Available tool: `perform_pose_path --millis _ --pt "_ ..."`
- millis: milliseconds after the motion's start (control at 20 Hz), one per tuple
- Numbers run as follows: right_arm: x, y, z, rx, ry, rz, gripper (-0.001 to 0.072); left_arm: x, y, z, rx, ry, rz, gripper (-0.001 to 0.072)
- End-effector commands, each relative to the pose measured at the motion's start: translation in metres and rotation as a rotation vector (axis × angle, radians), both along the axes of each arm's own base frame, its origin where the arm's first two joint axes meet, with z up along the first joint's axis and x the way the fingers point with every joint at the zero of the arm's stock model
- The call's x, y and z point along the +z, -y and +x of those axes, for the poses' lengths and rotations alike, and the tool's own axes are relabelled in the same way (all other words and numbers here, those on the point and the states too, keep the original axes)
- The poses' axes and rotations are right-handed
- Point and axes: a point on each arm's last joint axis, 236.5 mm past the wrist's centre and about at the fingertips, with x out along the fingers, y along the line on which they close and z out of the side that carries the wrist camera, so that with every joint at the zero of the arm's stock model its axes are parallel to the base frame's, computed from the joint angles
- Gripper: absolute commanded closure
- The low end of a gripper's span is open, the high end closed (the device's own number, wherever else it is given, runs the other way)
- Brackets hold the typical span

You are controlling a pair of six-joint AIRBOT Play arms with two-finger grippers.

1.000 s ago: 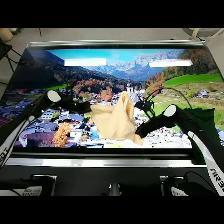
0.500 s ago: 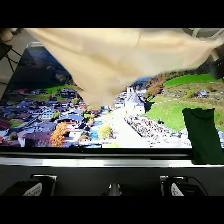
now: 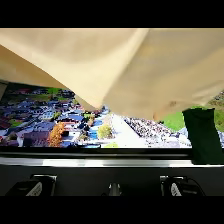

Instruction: Fold the shirts.

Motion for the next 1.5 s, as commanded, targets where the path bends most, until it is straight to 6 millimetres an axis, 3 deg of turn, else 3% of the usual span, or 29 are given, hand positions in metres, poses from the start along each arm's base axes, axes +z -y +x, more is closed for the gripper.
perform_pose_path --millis 0,100,250,350,450,500,650,750,900,1050,1100,1150,1200,1250,1300,1450 --pt "-0.006 0.003 0.013 -0.005 -0.028 0.001 0.0691 -0.067 0.001 0.004 -0.017 -0.231 0.063 0.0683" --pt "-0.033 0.009 0.052 -0.006 -0.122 0.008 0.0691 -0.129 0.002 0.022 -0.025 -0.41 0.032 0.0682" --pt "-0.106 0.021 0.138 0.002 -0.331 0.042 0.069 -0.257 0.008 0.039 -0.05 -0.722 0.006 0.0682" --pt "-0.174 0.028 0.199 0.011 -0.483 0.078 0.069 -0.345 0.021 0.038 -0.074 -0.902 -0.004 0.0682" --pt "-0.248 0.022 0.252 0.059 -0.62 0.17 0.0689 -0.406 0.042 0.043 -0.09 -0.974 -0.059 0.0682" --pt "-0.285 0.014 0.273 0.095 -0.683 0.242 0.0689 -0.425 0.05 0.052 -0.083 -0.982 -0.091 0.0682" --pt "-0.376 -0.008 0.31 0.168 -0.84 0.431 0.069 -0.448 0.048 0.098 -0.012 -0.933 -0.126 0.0682" --pt "-0.416 -0.022 0.321 0.198 -0.913 0.561 0.0689 -0.46 0.031 0.138 0.064 -0.898 -0.155 0.0682" --pt "-0.451 -0.039 0.324 0.243 -0.995 0.689 0.0689 -0.495 0.015 0.182 0.11 -0.962 -0.168 0.0682" --pt "-0.477 -0.048 0.314 0.265 -1.085 0.696 0.0686 -0.529 0.019 0.212 0.113 -1.016 -0.182 0.0682" --pt "-0.481 -0.049 0.311 0.27 -1.103 0.697 0.0628 -0.537 0.025 0.218 0.108 -1.035 -0.218 0.0681" --pt "-0.482 -0.049 0.311 0.27 -1.104 0.696 0.0459 -0.542 0.031 0.222 0.103 -1.055 -0.27 0.0661" --pt "-0.478 -0.049 0.309 0.275 -1.106 0.697 0.0247 -0.544 0.035 0.224 0.095 -1.071 -0.304 0.0498" --pt "-0.472 -0.046 0.303 0.284 -1.115 0.693 0.014 -0.541 0.033 0.224 0.084 -1.082 -0.308 0.0194" --pt "-0.463 -0.043 0.294 0.3 -1.129 0.687 0.0136 -0.535 0.025 0.222 0.071 -1.103 -0.292 0.001" --pt "-0.446 -0.018 0.245 0.317 -1.254 0.626 0.0141 -0.53 -0.02 0.188 0.029 -1.266 -0.157 0.0039"
